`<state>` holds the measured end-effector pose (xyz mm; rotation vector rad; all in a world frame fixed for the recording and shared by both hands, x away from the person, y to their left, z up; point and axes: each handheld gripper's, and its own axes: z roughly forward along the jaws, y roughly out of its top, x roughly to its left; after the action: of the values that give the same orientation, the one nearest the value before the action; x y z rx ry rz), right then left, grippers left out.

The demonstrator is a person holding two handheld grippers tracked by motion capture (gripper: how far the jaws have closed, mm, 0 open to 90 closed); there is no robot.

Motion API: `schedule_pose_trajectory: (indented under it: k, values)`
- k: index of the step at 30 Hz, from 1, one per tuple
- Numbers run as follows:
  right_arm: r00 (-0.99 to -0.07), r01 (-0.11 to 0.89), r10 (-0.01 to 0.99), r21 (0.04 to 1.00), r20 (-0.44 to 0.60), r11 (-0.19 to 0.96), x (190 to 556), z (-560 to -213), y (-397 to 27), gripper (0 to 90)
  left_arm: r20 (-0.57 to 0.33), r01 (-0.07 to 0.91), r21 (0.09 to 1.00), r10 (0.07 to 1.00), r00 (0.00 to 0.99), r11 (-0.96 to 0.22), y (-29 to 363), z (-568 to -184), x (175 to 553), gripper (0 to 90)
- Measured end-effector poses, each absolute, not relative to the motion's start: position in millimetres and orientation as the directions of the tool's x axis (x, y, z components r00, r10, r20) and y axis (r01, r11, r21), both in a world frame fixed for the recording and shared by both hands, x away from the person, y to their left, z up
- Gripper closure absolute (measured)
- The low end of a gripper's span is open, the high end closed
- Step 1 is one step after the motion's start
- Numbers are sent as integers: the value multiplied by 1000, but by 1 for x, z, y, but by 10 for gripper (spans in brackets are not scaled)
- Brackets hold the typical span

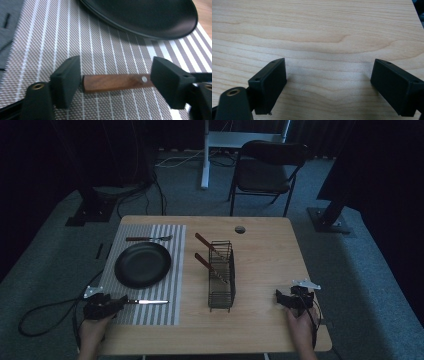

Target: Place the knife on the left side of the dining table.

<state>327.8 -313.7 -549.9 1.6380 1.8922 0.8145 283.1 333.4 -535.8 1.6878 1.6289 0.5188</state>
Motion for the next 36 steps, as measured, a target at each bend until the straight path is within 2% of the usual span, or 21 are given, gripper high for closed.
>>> schedule_pose_trajectory:
  k: [1, 7, 10, 13, 14, 22, 36]
  values:
    - [-148, 687, 989, 720, 10, 95, 328, -550, -314, 123, -159, 673, 738, 981, 115, 41, 333, -534, 281, 197]
    - [-147, 687, 989, 720, 11, 94, 328, -550, -314, 123, -96, 660, 752, 989, 110, -1, 329, -530, 272, 193]
    - [-148, 687, 989, 720, 10, 95, 328, -550, -314, 123, -58, 660, 750, 993, 107, -27, 325, -528, 266, 100]
    - [-147, 687, 989, 720, 10, 95, 328, -550, -314, 123, -35, 663, 748, 995, 90, -34, 320, -525, 260, 99]
    - [-147, 687, 989, 720, 10, 95, 328, -550, -314, 123, -37, 670, 742, 996, 87, -31, 318, -524, 259, 4]
    - [-148, 687, 989, 720, 10, 95, 328, -550, -314, 123, 1, 674, 736, 996, 92, -63, 304, -526, 244, 4]
    - [-147, 687, 989, 720, 11, 94, 328, -550, -314, 123, -5, 680, 730, 995, 95, -61, 303, -535, 230, 5]
